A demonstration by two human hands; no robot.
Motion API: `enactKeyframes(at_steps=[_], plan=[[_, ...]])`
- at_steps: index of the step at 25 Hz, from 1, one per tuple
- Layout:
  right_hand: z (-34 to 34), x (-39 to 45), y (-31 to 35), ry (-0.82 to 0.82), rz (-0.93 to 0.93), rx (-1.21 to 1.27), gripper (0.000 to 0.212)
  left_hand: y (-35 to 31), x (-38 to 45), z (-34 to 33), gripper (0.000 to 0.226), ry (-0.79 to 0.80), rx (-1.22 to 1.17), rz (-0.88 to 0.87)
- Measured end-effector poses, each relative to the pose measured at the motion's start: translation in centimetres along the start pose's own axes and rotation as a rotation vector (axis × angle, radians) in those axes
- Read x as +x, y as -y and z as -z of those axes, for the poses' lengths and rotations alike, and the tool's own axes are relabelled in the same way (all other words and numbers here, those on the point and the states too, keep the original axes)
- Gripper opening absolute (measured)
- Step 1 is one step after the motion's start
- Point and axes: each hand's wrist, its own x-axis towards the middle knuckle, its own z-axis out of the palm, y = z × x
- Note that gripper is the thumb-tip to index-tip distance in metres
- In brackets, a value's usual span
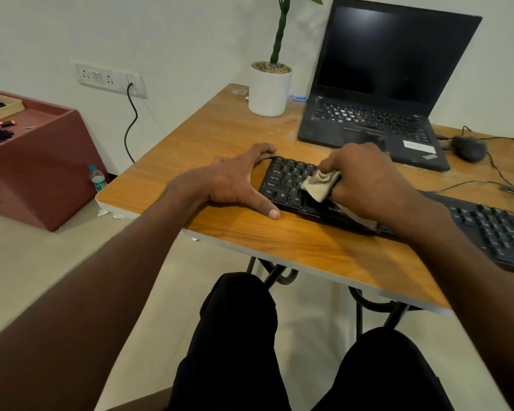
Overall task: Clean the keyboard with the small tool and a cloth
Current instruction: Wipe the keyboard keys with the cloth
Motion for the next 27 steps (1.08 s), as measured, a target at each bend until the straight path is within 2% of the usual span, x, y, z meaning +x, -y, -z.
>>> enactKeyframes(at_steps=[2,5,7,10,12,14,18,20,24,27], plan=[[-1.2,0.2,1.7,-0.048,0.080,0.114,0.038,-0.2,-0.1,-0.1,0.136,-0.004,0.005,-0.004],[-1.9,-1.0,2.3,0.032,0.254,0.129,0.036,-0.3,-0.1,0.0,0.140,-0.005,-0.004,0.008],[-0.7,-2.3,0.8,0.109,0.281,0.148,0.033,-0.3,-0.1,0.1,0.139,0.010,-0.018,0.017],[1.2,-3.2,-1.5,0.196,0.188,0.063,0.035,-0.3,-0.1,0.0,0.135,0.009,-0.023,0.015],[0.6,-2.1,-1.3,0.054,0.136,0.052,0.038,-0.3,-0.2,0.1,0.135,0.013,-0.043,0.018],[-0.7,-1.1,0.2,-0.089,0.132,0.141,0.038,-0.2,-0.2,0.0,0.135,0.016,-0.054,0.014],[-2.0,-2.1,0.6,-0.008,0.232,0.122,0.039,-0.2,0.1,-0.1,0.138,0.012,-0.031,0.026],[-1.2,-3.7,-1.4,-0.013,0.173,0.101,0.040,0.0,0.2,0.1,0.138,0.027,-0.037,0.025],[0.5,-5.3,-5.4,0.008,-0.073,-0.016,0.041,0.3,0.5,0.2,0.141,0.058,-0.078,0.031],[-0.3,-3.9,-3.7,-0.085,-0.042,0.079,0.039,0.3,0.6,0.2,0.140,0.057,-0.078,0.049]])
